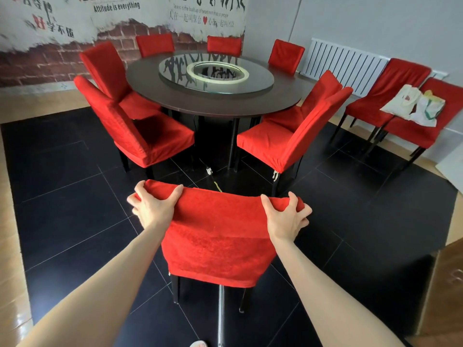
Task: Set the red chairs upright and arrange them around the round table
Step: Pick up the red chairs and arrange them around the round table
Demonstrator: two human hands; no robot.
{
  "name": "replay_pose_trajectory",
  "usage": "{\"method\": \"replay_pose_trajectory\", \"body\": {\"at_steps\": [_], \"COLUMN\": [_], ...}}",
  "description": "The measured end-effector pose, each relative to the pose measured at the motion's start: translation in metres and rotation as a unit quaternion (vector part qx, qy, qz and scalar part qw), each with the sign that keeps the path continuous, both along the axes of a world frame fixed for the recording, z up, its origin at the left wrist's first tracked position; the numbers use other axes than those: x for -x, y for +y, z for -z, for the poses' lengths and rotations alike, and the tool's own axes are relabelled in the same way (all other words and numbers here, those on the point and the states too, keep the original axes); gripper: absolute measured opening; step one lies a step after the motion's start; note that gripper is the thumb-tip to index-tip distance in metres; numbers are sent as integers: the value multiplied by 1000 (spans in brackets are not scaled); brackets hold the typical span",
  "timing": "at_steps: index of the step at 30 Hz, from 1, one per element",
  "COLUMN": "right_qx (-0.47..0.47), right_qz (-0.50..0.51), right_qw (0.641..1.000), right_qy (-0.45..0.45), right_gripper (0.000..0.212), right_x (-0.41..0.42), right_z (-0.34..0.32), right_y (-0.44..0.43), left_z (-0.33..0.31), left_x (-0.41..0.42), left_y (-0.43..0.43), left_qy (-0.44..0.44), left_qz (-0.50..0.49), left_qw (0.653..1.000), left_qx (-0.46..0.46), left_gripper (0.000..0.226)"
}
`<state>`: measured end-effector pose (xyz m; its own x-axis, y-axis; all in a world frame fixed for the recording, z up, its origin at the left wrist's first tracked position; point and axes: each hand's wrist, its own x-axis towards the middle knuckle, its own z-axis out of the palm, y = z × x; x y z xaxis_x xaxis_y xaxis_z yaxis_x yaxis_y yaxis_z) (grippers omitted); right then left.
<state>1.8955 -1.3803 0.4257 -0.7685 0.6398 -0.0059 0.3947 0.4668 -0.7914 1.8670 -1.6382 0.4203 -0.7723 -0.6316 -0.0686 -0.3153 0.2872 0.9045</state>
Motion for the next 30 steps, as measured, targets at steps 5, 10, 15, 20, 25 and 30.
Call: {"method": "replay_pose_trajectory", "body": {"at_steps": [5, 10, 15, 20, 25, 30], "right_qx": [0, 21, 19, 12, 26, 29], "right_qz": [-7, -20, -27, -31, -30, -26], "right_qw": [1000, 1000, 999, 999, 999, 999], "right_qy": [5, 3, 8, 11, 13, 12], "right_gripper": [79, 81, 83, 84, 83, 83], "right_x": [9, 4, 32, 70, 108, 147], "right_z": [4, 29, 39, 38, 38, 39], "right_y": [-3, -3, 2, 3, 2, 3], "left_z": [6, 36, 46, 44, 45, 45], "left_x": [8, -5, 16, 51, 92, 131], "left_y": [-5, -6, -2, -1, -2, -1], "left_qy": [-1, -6, -12, -17, -26, -27], "left_qz": [-6, -23, -18, -14, -7, -1], "left_qw": [1000, 999, 999, 999, 999, 999], "left_qx": [-4, -38, -37, -36, -40, -45], "left_gripper": [93, 91, 100, 108, 107, 107]}}
